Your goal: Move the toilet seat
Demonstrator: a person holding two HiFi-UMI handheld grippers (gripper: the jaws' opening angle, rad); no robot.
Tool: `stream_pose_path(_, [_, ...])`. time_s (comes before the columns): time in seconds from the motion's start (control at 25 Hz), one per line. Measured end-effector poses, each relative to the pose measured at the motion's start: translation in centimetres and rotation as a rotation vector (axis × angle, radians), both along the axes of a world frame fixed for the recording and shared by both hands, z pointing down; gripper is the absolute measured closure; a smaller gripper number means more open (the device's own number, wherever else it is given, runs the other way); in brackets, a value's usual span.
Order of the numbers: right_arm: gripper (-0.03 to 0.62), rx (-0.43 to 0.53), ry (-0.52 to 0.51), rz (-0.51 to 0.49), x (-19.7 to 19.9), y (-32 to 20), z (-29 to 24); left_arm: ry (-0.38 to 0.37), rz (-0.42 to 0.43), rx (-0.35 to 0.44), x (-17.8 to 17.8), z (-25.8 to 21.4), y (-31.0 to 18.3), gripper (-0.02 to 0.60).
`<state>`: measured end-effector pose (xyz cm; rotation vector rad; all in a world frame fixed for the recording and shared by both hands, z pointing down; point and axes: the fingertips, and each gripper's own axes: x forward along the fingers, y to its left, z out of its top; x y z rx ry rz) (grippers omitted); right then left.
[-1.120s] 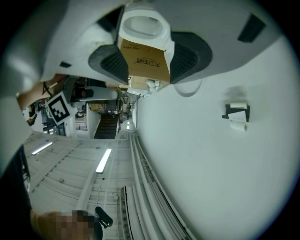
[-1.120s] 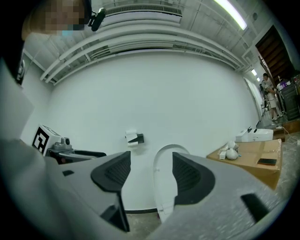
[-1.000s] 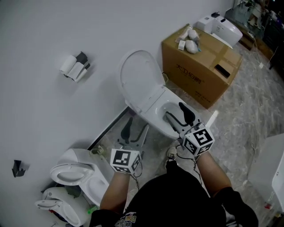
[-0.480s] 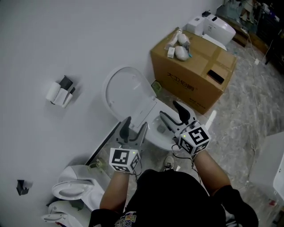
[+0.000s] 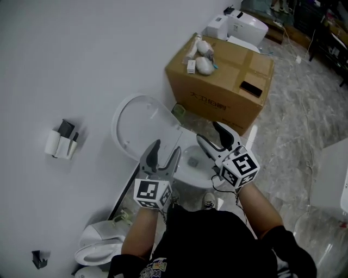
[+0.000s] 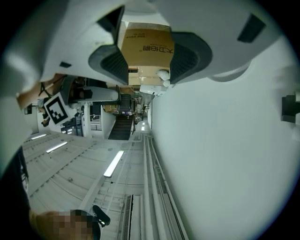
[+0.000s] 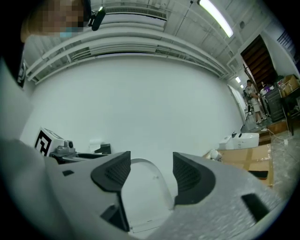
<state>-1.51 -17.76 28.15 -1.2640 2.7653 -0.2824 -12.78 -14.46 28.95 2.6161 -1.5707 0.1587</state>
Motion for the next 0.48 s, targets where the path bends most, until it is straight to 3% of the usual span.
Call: stream_pose_path(0.48, [0.299,-0.031,0.004,0.243,-1.9,-2.8,0.7,0.011,0.267,-0.009,-1.7,0.5,-4.7,0.326])
